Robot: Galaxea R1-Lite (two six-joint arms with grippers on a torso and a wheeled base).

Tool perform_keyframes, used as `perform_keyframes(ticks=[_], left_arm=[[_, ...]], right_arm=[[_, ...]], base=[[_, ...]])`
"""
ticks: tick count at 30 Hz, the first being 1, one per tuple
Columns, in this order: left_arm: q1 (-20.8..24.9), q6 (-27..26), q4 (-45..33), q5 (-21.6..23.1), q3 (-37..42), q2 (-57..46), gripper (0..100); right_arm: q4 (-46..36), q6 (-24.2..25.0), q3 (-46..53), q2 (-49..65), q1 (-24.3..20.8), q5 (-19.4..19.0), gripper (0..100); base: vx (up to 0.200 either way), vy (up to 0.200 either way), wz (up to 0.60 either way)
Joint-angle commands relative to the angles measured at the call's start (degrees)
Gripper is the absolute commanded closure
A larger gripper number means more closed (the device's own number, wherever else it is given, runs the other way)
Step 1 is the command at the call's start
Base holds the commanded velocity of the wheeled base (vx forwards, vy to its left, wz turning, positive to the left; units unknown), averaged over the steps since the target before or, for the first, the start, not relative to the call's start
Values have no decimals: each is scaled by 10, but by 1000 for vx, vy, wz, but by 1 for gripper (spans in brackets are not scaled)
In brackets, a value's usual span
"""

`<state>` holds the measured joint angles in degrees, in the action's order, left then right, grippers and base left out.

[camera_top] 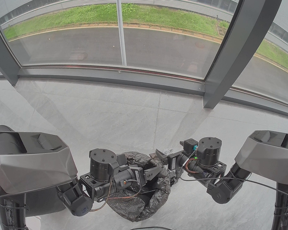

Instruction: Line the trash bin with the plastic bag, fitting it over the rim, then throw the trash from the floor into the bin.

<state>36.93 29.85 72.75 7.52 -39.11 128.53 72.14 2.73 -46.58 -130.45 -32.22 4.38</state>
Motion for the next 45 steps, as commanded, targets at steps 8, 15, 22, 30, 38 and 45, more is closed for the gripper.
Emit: perform_keyframes(ticks=[8,15,22,30,38,45], left_arm=[[-12,-2,-32,-2,-62,47,0],[-20,-2,-32,-3,-77,72,0],[-29,-3,-32,-7,-81,76,0],[-17,-1,-27,-18,-33,-31,0],[-16,7,-23,-30,63,-189,0],[-39,41,1,-29,112,-266,0]], right_arm=[[9,0,1,-6,1,-1,0],[9,0,0,-11,3,-1,0],[9,-1,-2,-20,6,-1,0],[6,4,-31,-47,14,6,0],[-1,28,-81,-109,19,90,0],[-31,32,-83,-110,30,92,0]], base=[[0,0,0],[0,0,0],[0,0,0],[0,0,0],[0,0,0],[0,0,0]])
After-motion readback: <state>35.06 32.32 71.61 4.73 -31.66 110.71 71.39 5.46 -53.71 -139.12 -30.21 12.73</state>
